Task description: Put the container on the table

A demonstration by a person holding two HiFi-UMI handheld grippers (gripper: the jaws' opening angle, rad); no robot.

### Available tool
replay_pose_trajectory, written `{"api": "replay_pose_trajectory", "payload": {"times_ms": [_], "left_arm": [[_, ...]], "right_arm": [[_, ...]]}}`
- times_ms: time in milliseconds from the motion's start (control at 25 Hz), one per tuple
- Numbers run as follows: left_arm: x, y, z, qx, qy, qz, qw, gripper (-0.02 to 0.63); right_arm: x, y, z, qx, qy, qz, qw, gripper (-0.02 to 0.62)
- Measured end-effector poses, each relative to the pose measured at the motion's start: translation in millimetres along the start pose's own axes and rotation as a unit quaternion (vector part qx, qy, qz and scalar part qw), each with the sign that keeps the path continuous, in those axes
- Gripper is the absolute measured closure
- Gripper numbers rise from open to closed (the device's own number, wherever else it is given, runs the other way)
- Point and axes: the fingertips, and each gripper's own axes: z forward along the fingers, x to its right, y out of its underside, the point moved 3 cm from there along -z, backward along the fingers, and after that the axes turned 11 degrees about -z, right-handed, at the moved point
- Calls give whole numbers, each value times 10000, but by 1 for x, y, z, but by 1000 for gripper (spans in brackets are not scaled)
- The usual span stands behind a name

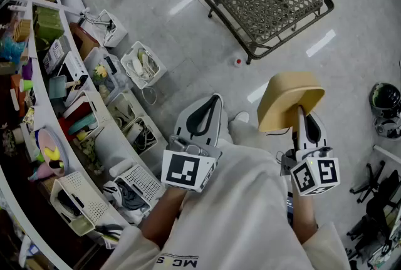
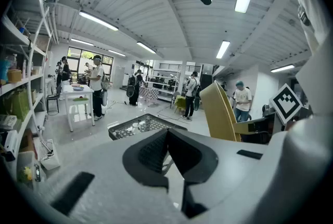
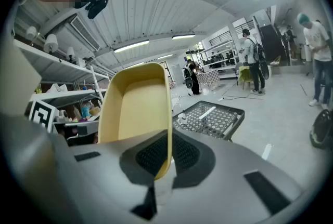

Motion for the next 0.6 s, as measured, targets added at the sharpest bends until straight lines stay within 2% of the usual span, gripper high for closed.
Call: {"api": "replay_pose_trajectory", "payload": {"times_ms": [160, 320, 480, 600], "left_arm": [[23, 13, -18, -173, 144, 188, 9996, 583], [42, 9, -27, -102, 255, 373, 9989, 583], [45, 5, -35, 41, 225, 245, 9994, 583], [50, 12, -40, 37, 299, 136, 9995, 583]], "right_arm": [[-18, 14, -23, 52, -159, 74, 9998, 577], [-12, 22, -44, 122, 128, 371, 9992, 577], [-3, 22, -50, 291, 275, 647, 9971, 577], [0, 24, -56, 337, 310, 602, 9971, 577]]}}
